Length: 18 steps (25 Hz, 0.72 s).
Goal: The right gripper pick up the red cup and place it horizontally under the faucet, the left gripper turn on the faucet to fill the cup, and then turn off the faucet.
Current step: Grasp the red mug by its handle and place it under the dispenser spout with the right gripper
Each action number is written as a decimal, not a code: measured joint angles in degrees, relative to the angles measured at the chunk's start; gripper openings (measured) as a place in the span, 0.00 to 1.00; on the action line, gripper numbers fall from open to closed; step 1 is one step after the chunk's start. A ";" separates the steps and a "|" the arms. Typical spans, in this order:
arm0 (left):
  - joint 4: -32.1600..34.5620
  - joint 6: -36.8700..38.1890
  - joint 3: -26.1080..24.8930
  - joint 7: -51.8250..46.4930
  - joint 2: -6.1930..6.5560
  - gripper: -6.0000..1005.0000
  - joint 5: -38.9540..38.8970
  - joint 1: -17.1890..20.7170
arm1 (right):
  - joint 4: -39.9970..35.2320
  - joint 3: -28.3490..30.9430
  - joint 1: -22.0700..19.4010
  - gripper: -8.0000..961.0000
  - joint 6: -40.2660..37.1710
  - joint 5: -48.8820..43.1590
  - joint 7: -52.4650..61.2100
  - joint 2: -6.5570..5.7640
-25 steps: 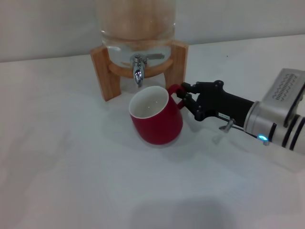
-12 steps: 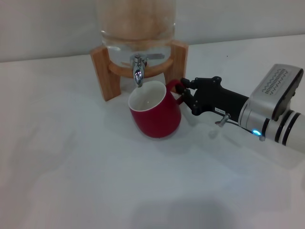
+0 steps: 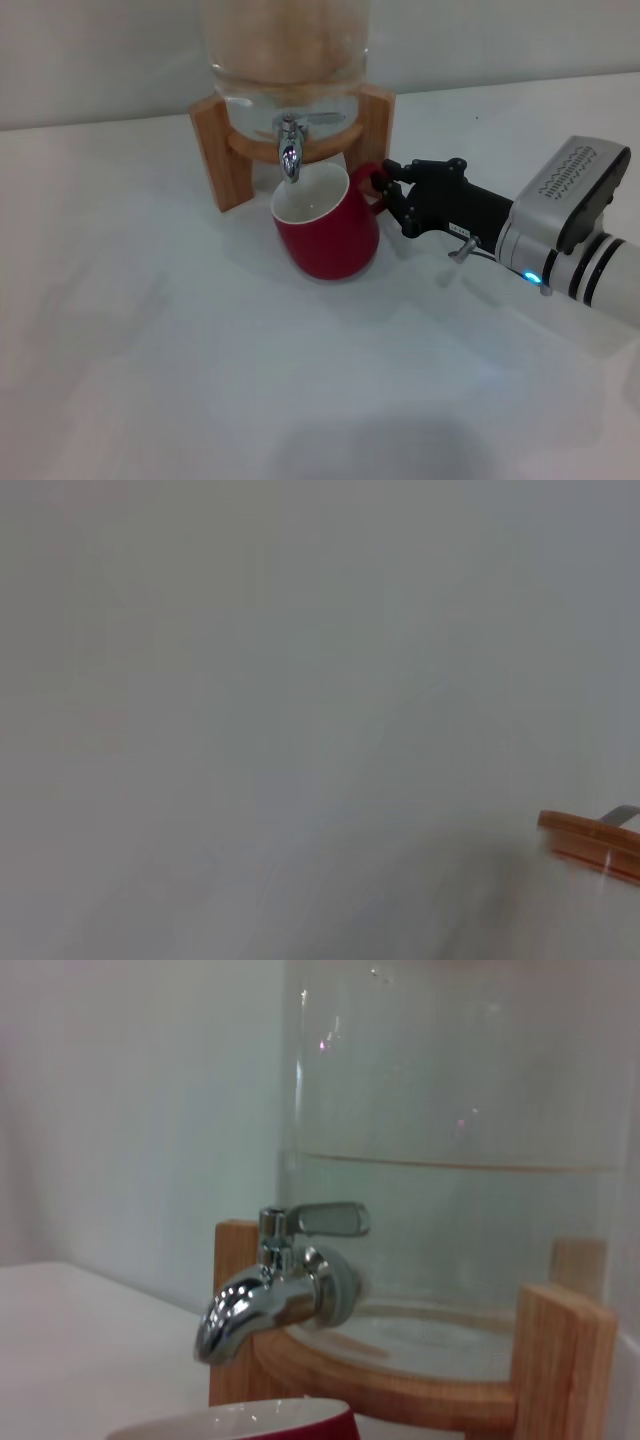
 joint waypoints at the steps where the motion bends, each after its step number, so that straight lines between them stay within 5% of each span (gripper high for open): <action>1: 0.00 -0.01 0.00 0.00 0.00 0.88 0.00 -0.04 | 0.01 0.01 0.00 0.16 -0.30 -0.04 0.00 0.00; 18: -0.27 -0.56 0.00 -0.01 0.00 0.88 -0.43 0.08 | 1.49 0.27 0.05 0.14 -4.14 0.12 -1.26 0.00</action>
